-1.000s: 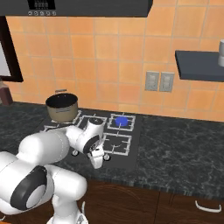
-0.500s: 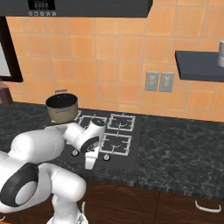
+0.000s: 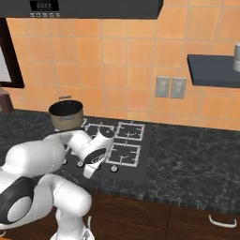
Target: Turn off the rear right burner of the stove.
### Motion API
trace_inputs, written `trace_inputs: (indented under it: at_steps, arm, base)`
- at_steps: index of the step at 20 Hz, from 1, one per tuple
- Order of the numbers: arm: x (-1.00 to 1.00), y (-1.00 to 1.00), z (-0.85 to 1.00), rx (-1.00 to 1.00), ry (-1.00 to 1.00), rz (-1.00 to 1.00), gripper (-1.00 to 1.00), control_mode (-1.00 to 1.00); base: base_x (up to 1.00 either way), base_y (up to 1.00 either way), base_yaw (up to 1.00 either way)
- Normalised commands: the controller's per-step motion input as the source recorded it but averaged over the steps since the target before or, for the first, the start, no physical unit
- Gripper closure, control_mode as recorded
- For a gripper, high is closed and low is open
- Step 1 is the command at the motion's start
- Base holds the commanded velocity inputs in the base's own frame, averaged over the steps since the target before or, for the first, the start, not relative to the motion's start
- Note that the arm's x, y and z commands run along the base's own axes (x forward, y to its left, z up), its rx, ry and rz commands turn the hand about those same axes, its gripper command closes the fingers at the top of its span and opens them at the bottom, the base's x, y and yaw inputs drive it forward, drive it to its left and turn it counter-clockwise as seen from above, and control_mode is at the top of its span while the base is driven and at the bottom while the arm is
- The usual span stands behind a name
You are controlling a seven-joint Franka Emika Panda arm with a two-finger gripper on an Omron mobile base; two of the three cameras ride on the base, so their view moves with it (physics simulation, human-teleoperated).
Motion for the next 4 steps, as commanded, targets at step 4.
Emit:
trace_inputs:
  at_steps: [4]
  arm:
    - [0.00, 0.00, 0.00, 0.00, 0.00, 0.00, 1.00, -1.00]
  base:
    - [0.00, 0.00, 0.00]
